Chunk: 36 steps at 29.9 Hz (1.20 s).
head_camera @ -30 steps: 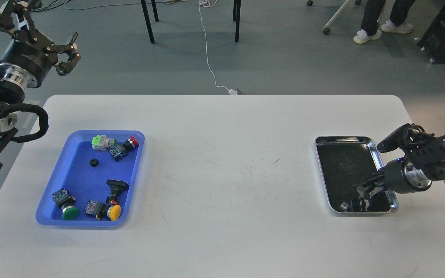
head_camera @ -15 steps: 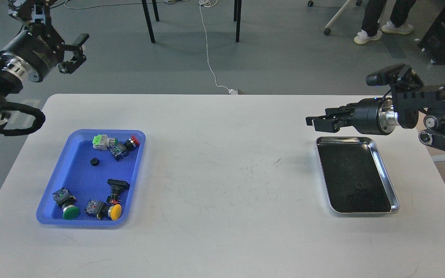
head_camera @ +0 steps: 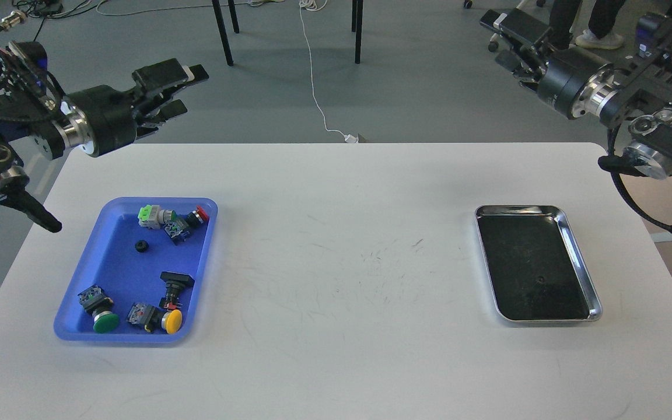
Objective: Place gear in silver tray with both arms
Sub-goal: 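Lift the right gripper away and swing the left gripper to the blue tray, then grasp another small black gear in the blue tray with the left gripper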
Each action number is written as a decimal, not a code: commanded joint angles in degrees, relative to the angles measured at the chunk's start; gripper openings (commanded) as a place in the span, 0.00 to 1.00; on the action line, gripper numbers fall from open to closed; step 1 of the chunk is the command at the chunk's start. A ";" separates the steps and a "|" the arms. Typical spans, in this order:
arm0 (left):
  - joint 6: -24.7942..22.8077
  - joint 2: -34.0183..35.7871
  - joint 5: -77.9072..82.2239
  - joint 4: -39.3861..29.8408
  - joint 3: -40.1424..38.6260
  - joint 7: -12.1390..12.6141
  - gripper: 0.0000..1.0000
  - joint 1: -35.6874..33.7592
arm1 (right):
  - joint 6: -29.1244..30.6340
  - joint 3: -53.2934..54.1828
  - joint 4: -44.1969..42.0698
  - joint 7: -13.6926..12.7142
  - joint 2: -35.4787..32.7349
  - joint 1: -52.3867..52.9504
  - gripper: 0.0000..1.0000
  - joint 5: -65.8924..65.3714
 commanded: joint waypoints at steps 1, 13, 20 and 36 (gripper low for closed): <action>0.75 0.25 14.33 -3.30 1.06 -1.29 0.93 0.82 | 0.01 5.56 -0.41 0.20 1.05 -4.46 0.97 8.92; 3.92 1.57 45.47 -3.92 11.60 -1.73 0.81 1.88 | 0.63 25.15 3.97 0.03 6.15 -24.23 0.98 35.13; 4.01 3.85 51.81 -2.61 17.23 -1.73 0.62 2.14 | 2.30 31.23 10.05 0.20 5.54 -32.95 0.98 35.04; 9.72 5.01 51.02 7.40 23.04 -4.02 0.47 6.18 | 1.95 30.88 10.49 0.29 5.10 -32.95 0.98 34.96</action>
